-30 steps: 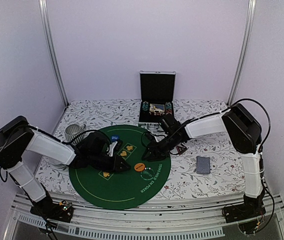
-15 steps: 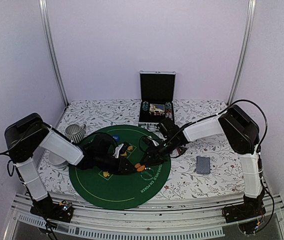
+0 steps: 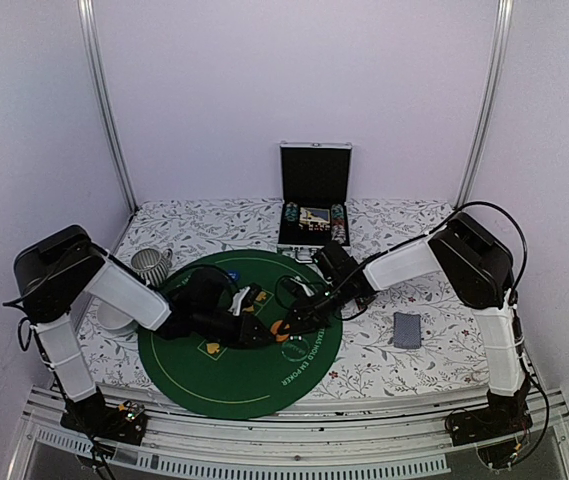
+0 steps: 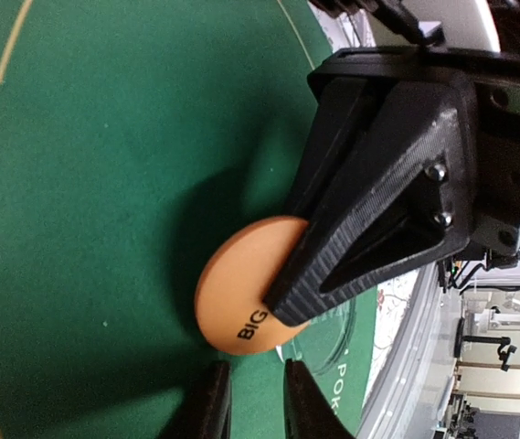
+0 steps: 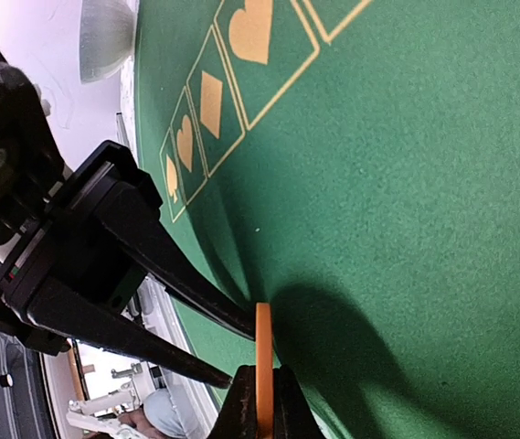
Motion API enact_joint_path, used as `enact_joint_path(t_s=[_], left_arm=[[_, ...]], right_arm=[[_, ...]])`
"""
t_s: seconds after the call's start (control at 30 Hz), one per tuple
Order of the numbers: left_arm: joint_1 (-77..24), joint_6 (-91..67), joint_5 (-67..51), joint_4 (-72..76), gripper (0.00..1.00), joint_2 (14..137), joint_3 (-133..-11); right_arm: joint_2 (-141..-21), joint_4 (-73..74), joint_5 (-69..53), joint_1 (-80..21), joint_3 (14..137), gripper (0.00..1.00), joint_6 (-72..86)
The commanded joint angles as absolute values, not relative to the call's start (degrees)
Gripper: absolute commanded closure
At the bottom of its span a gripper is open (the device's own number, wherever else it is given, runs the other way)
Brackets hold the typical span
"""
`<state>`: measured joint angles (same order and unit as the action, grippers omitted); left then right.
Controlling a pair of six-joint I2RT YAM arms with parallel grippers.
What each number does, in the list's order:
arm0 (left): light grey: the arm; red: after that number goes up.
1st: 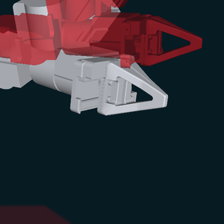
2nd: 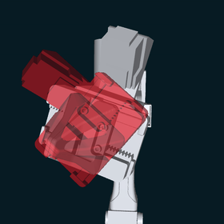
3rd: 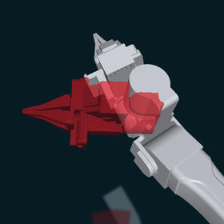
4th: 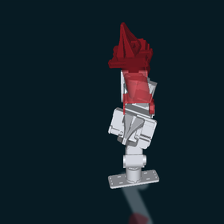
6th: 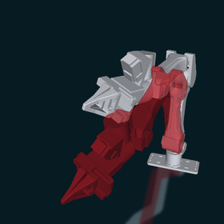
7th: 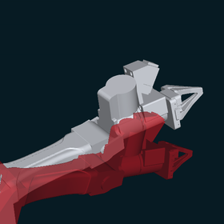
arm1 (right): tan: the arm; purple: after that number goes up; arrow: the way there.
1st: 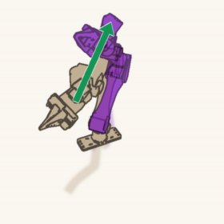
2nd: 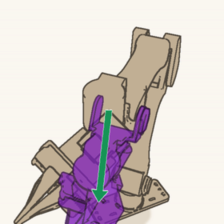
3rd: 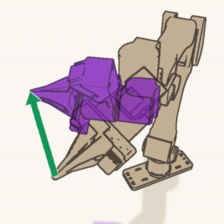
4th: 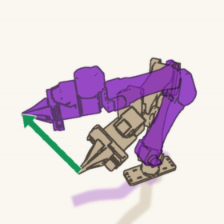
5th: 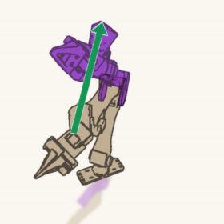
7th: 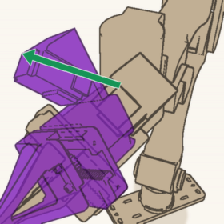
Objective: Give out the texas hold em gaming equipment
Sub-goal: Pick up the big blind button from the poker table mat, then pass from the right arm to the left
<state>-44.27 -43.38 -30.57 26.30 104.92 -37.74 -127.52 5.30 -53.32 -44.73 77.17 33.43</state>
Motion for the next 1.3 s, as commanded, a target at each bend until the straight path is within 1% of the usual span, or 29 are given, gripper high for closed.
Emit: enact_joint_path(t_s=[0.0,0.1,0.17,0.37,0.4,0.47,0.6,0.8,0.9,1.0,1.17,1.27], left_arm=[[-44.8,-41.9,-28.0,23.7,0.78,99.3,-35.6],[-44.8,-38.7,-25.6,21.1,0.75,90.4,-34.2],[-44.8,-36.8,-24.9,20.4,0.68,84.0,-33.0],[-44.8,-31.8,-24.7,20.5,0.42,66.7,-30.1],[-44.8,-30.8,-25.0,20.4,0.39,64.3,-30.0],[-44.8,-29.1,-25.2,19.1,0.37,60.3,-29.9],[-44.7,-26.4,-25.5,14.9,0.4,54.6,-30.2],[-44.7,-23.5,-29.4,8.2,0.55,51.5,-31.7],[-44.8,-22.6,-33.1,7.6,0.58,51.1,-31.8],[-44.8,-22.0,-33.9,6.9,0.6,51.2,-31.8],[-44.8,-21.9,-33.0,7.4,0.73,52.3,-32.0],[-44.8,-22.0,-32.9,8.4,0.76,53.0,-32.2]], right_arm=[[-124.4,4.5,-52.5,-45.0,76.9,0.97,32.9],[-120.0,4.8,-51.6,-45.2,77.8,0.97,29.6],[-116.6,5.1,-50.8,-45.8,78.4,0.98,25.6],[-109.4,6.0,-52.1,-48.8,79.3,0.98,13.6],[-108.5,6.0,-52.7,-49.7,79.4,0.97,12.3],[-106.8,5.8,-53.8,-51.7,79.7,0.98,9.2],[-104.5,4.2,-54.1,-54.3,80.2,0.98,4.6],[-102.8,1.4,-54.3,-55.1,80.1,0.98,4.1],[-102.3,0.6,-54.5,-55.3,80.2,0.98,4.0],[-102.2,0.0,-54.7,-55.5,80.3,0.98,4.0],[-102.3,-0.2,-55.2,-55.8,80.4,0.98,4.1],[-102.5,-0.3,-55.5,-55.9,80.5,0.97,4.1]])
